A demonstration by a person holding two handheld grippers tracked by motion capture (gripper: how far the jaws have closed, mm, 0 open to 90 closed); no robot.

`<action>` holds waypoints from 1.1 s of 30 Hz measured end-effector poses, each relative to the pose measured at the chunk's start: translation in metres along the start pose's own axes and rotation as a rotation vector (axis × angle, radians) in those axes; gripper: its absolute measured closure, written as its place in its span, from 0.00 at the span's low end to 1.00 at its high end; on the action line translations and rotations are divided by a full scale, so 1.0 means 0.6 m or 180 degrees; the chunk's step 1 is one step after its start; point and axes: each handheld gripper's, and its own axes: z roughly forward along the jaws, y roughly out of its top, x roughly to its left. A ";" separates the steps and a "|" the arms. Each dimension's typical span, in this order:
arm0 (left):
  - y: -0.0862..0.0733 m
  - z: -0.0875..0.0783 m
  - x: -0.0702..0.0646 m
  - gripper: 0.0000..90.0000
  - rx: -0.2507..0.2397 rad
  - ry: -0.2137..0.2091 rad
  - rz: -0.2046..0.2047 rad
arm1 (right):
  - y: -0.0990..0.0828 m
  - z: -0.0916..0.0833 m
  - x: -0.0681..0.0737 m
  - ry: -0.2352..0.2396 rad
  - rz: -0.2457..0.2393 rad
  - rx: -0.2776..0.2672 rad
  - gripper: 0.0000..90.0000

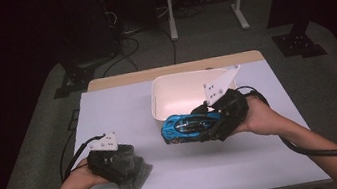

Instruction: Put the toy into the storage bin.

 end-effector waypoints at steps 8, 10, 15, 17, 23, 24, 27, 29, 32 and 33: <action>-0.003 -0.004 0.000 0.10 0.0000 0.0013 -0.0007 | 0.017 -0.014 -0.030 -0.0080 0.0036 0.0012 0.30; -0.005 -0.005 0.001 0.10 0.0002 0.0016 -0.0016 | 0.019 -0.015 -0.039 -0.0093 0.0031 -0.0006 0.29; -0.008 -0.008 0.001 0.10 -0.0002 0.0030 -0.0034 | 0.023 -0.016 -0.054 -0.0111 0.0024 0.0005 0.30; -0.008 -0.009 0.000 0.10 -0.0005 0.0029 -0.0040 | 0.024 -0.017 -0.061 -0.0123 0.0046 0.0025 0.30; -0.010 -0.012 -0.001 0.10 -0.0003 0.0060 -0.0069 | 0.023 -0.021 -0.083 -0.0169 0.0098 0.0067 0.30; -0.010 -0.013 -0.002 0.10 -0.0007 0.0066 -0.0068 | 0.022 -0.022 -0.088 -0.0169 0.0115 0.0063 0.30; -0.009 -0.014 -0.003 0.10 -0.0011 0.0085 -0.0065 | 0.019 -0.022 -0.103 -0.0185 0.0145 0.0083 0.30; -0.009 -0.015 -0.004 0.10 -0.0012 0.0090 -0.0071 | 0.016 -0.022 -0.112 -0.0194 0.0166 0.0084 0.30; -0.012 -0.017 -0.004 0.10 -0.0015 0.0106 -0.0098 | 0.009 -0.021 -0.124 -0.0224 0.0187 0.0103 0.30; -0.012 -0.017 -0.004 0.10 -0.0017 0.0111 -0.0098 | 0.007 -0.020 -0.129 -0.0219 0.0179 0.0099 0.29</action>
